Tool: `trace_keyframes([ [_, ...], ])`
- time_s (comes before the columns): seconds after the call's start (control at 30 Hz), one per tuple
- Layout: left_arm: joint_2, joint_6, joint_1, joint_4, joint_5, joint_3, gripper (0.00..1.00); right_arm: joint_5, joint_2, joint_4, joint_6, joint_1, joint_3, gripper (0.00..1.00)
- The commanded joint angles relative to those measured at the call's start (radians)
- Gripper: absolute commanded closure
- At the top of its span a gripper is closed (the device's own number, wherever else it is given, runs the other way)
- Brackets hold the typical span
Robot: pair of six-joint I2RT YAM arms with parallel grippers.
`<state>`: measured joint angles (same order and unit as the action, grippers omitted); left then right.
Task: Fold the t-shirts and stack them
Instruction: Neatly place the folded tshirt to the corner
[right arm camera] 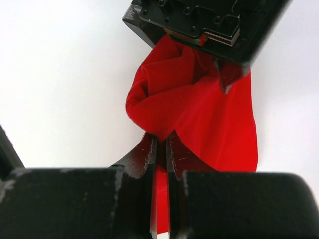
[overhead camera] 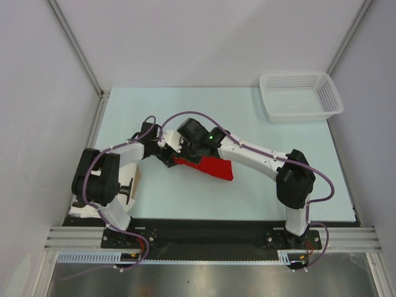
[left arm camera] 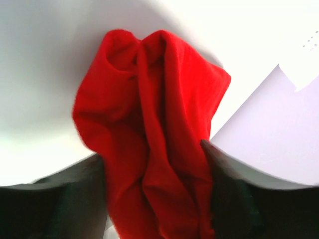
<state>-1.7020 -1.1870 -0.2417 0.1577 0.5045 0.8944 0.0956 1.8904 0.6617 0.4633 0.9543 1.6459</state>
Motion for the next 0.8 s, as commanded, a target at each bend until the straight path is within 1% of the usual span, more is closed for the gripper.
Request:
trace_keyframes([
  [0.0,0.015,0.004,-0.005,-0.033,0.013,-0.012,0.35,0.012,-0.039,-0.014,-0.015,0.008,0.02,1.0],
  [0.07,0.022,0.024,-0.005,-0.038,-0.014,-0.012,0.44,0.01,-0.042,-0.016,-0.02,0.006,0.017,1.0],
  [0.1,0.024,0.041,-0.005,-0.035,-0.032,-0.006,0.57,0.012,-0.043,-0.013,-0.028,0.009,0.017,1.0],
  [0.13,0.019,0.062,-0.005,-0.027,-0.064,0.003,0.64,0.01,-0.045,-0.007,-0.034,0.009,0.015,1.0],
  [0.17,0.019,0.116,-0.005,-0.014,-0.086,0.023,0.82,0.006,-0.045,-0.002,-0.038,0.012,0.015,1.0],
  [0.2,0.016,0.133,-0.005,-0.012,-0.086,0.029,0.93,-0.005,-0.047,-0.001,-0.051,0.015,0.011,1.0],
  [0.23,0.018,0.144,-0.004,-0.029,-0.074,0.028,1.0,-0.01,-0.05,-0.005,-0.058,0.017,0.005,1.0],
  [0.27,0.024,0.154,-0.004,-0.074,-0.061,0.017,1.0,-0.016,-0.059,-0.01,-0.067,0.02,-0.015,0.99],
  [0.3,0.053,0.158,-0.005,-0.093,-0.064,0.009,1.0,-0.036,-0.063,-0.016,-0.102,0.021,-0.024,0.91],
  [0.33,0.07,0.164,-0.008,-0.108,-0.07,0.003,1.0,-0.042,-0.071,-0.023,-0.124,0.02,-0.034,0.65],
  [0.37,0.085,0.19,-0.01,-0.098,-0.099,0.005,1.0,-0.051,-0.08,-0.025,-0.155,0.018,-0.053,0.55],
  [0.4,0.102,0.207,-0.01,-0.08,-0.119,0.011,1.0,-0.069,-0.109,-0.027,-0.185,0.011,-0.066,0.49],
  [0.43,0.134,0.248,-0.01,-0.045,-0.133,0.017,1.0,-0.074,-0.131,-0.03,-0.259,0.0,-0.078,0.39],
  [0.47,0.152,0.268,-0.01,-0.023,-0.168,0.04,1.0,-0.079,-0.16,-0.028,-0.299,-0.009,-0.096,0.34],
  [0.5,0.168,0.285,-0.01,-0.003,-0.184,0.05,0.99,-0.094,-0.222,-0.03,-0.34,-0.028,-0.133,0.29],
  [0.53,0.203,0.306,-0.01,0.032,-0.204,0.063,1.0,-0.094,-0.264,-0.019,-0.426,-0.035,-0.156,0.23],
  [0.57,0.22,0.316,-0.01,0.051,-0.243,0.087,1.0,-0.094,-0.302,-0.014,-0.458,-0.041,-0.179,0.21],
  [0.6,0.235,0.325,-0.011,0.071,-0.26,0.1,1.0,-0.146,-0.383,-0.011,-0.506,-0.042,-0.23,0.17],
  [0.63,0.272,0.337,-0.01,0.11,-0.283,0.107,1.0,-0.16,-0.42,0.004,-0.543,-0.043,-0.253,0.1],
  [0.67,0.291,0.34,-0.01,0.127,-0.305,0.119,1.0,-0.171,-0.453,0.021,-0.593,-0.043,-0.27,0.08],
  [0.77,0.372,0.339,-0.008,0.178,-0.378,0.136,1.0,-0.224,-0.579,0.084,-0.652,-0.045,-0.339,0.03],
])
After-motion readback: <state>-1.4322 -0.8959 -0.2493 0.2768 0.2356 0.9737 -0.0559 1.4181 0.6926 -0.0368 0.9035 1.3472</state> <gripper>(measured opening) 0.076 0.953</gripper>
